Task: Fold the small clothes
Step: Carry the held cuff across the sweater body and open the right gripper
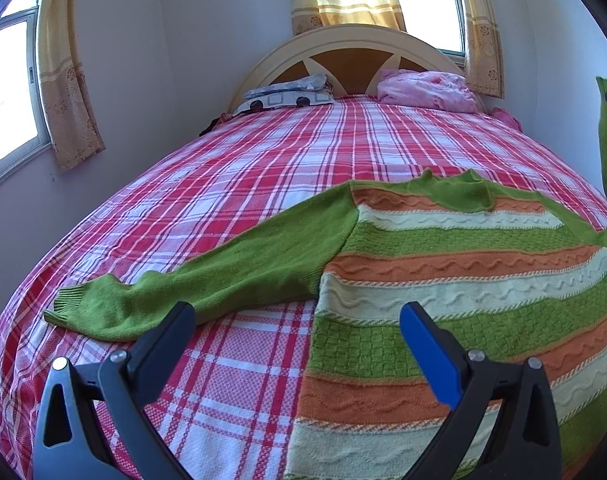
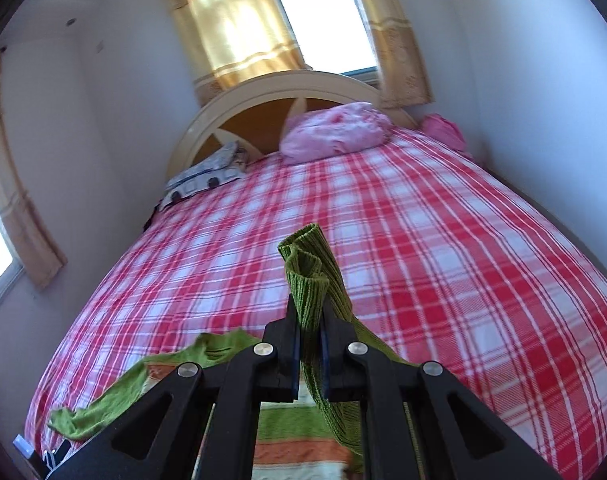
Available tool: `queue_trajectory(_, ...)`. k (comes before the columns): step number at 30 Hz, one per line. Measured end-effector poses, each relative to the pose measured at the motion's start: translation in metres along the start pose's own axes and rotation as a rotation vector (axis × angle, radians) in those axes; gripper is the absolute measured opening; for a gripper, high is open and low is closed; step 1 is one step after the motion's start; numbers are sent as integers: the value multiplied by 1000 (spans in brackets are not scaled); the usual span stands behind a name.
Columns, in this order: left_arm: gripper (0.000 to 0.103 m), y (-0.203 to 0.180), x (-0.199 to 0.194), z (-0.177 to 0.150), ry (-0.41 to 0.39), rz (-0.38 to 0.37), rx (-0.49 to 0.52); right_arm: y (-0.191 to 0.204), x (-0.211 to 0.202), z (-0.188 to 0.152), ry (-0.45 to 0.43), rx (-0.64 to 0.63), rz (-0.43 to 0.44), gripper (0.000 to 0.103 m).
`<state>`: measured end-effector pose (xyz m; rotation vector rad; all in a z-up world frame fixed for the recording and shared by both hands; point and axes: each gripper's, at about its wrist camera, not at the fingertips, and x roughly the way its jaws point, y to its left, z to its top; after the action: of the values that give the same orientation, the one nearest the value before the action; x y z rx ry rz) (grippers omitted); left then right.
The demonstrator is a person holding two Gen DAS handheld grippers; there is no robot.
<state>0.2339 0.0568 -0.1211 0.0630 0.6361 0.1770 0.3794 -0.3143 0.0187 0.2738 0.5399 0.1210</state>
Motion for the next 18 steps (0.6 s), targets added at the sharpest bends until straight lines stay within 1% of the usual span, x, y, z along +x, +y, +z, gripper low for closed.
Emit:
queue_trajectory(4, 103, 9, 1, -1, 1, 8, -9, 39, 7, 2, 2, -43, 53, 7)
queue_trajectory(11, 103, 20, 3, -5, 8, 18, -21, 97, 25, -9, 22, -110, 127, 7)
queue_trajectory(15, 103, 27, 4, -7, 12, 26, -36, 132, 43, -24, 47, -154, 170, 7)
queue_trajectory(18, 103, 33, 6, -8, 16, 32, -46, 162, 57, -44, 70, -187, 206, 7)
